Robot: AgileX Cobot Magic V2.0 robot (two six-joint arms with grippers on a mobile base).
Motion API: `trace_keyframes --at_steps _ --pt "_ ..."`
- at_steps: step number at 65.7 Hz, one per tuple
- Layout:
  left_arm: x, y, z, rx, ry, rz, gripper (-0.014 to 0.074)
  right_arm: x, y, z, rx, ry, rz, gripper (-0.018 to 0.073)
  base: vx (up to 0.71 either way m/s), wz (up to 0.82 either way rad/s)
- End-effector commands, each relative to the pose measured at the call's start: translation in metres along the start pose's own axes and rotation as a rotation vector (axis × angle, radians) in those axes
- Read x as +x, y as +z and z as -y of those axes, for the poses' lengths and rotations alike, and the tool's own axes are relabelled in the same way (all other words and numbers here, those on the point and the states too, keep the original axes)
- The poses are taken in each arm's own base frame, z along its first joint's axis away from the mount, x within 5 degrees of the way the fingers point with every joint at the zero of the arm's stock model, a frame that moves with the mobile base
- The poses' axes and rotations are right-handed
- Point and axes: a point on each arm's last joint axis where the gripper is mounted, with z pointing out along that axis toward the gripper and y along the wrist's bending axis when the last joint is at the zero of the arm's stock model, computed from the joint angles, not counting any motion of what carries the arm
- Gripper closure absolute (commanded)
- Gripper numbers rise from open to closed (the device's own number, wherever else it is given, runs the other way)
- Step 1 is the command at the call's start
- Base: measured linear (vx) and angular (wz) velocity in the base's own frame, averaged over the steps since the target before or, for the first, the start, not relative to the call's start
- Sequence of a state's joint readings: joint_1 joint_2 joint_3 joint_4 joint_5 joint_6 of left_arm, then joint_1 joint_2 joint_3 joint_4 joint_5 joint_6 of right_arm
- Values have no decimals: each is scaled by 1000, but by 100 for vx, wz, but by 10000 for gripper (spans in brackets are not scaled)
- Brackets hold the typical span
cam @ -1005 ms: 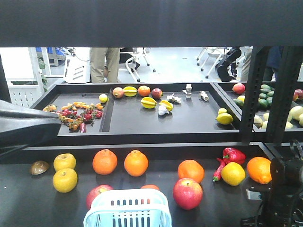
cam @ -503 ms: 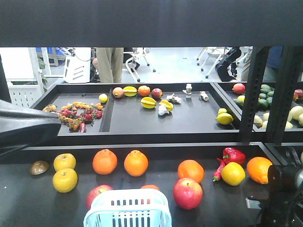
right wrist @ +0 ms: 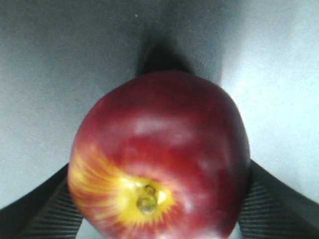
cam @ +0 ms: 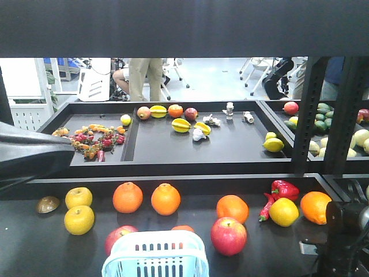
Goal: Pick three apples into basket with both arms
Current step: 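Lift the second apple and carry it toward the basket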
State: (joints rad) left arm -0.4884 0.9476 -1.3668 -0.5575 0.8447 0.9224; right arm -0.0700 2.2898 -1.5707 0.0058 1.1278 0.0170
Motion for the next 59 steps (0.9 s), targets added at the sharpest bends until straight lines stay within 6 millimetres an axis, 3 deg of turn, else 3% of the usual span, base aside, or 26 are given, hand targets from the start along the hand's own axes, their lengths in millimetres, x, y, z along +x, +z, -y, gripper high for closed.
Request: trace_keyframes --at_steps 1,13,24,29,37,45,59 --pt "-13 -8 -3 -46 -16 84 604 1 -35 2 4 -16 88 223 0 0" --pt "-13 -8 -3 -46 -16 84 604 9 -70 1 6 -45 179 223 0 0" --pt "-13 -8 -3 -46 -16 84 604 30 -138 -1 -2 -70 346 223 0 0" --pt "-13 -8 -3 -46 -16 84 604 50 -172 -12 -16 -105 426 230 0 0" --pt "-13 -8 -3 -46 -16 84 604 91 -216 -45 -26 -224 503 249 0 0" --pt "-13 -8 -3 -46 -16 84 604 133 -244 -89 -90 -352 559 265 0 0" --pt "-13 -8 -3 -46 -16 84 604 194 -257 -166 -183 -574 570 269 0 0"
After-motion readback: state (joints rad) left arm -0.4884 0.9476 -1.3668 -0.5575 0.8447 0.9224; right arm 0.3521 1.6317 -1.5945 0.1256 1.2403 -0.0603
